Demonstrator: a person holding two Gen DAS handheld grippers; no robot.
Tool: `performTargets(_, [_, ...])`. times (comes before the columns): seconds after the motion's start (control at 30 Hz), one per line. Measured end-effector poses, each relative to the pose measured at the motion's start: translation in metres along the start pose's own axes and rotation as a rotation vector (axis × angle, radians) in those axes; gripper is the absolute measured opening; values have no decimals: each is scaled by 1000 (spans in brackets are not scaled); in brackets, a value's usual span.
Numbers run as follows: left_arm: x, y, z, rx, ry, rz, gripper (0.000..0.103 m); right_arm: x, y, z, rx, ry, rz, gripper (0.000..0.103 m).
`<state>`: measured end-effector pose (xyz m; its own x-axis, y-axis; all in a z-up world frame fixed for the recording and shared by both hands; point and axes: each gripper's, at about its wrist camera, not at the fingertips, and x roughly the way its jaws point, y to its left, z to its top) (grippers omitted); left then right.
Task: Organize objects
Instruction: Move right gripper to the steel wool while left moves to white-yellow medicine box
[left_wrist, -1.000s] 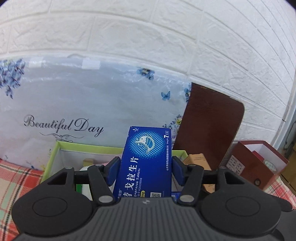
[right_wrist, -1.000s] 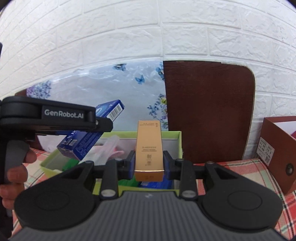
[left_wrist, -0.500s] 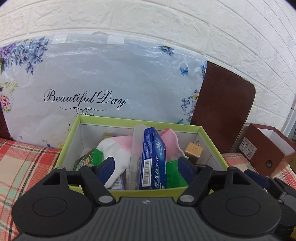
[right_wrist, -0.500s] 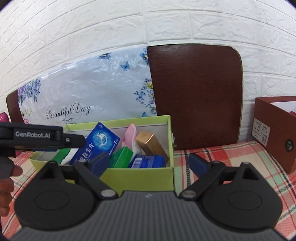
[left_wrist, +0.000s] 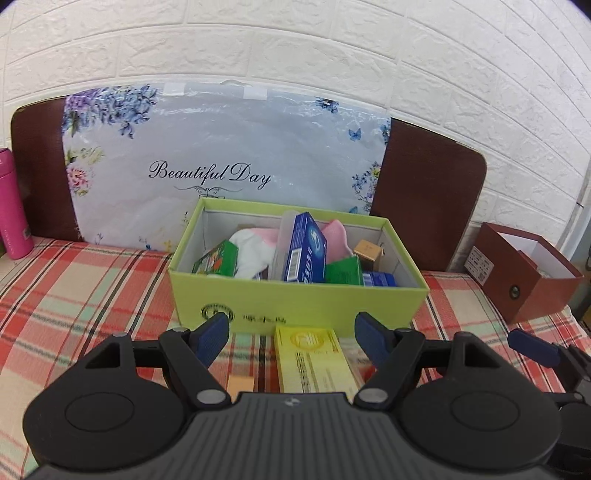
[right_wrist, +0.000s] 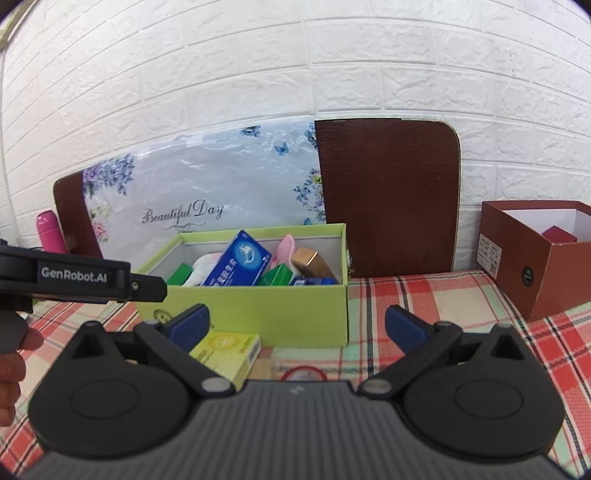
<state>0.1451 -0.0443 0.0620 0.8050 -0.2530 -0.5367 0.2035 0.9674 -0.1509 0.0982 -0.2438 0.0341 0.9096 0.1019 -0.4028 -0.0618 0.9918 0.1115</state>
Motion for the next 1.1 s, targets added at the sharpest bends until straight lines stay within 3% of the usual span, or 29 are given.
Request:
performTargets(0.23, [-29, 3, -34, -21, 17, -13, 78, -38, 10, -21, -40, 35, 15, 103])
performTargets(0.53, [-40, 5, -72, -15, 69, 3, 78, -54, 19, -46, -88, 94, -25, 103])
performTargets(1.1, [-24, 5, -95, -28, 114, -19, 78, -51, -22, -72, 68, 147, -79, 103])
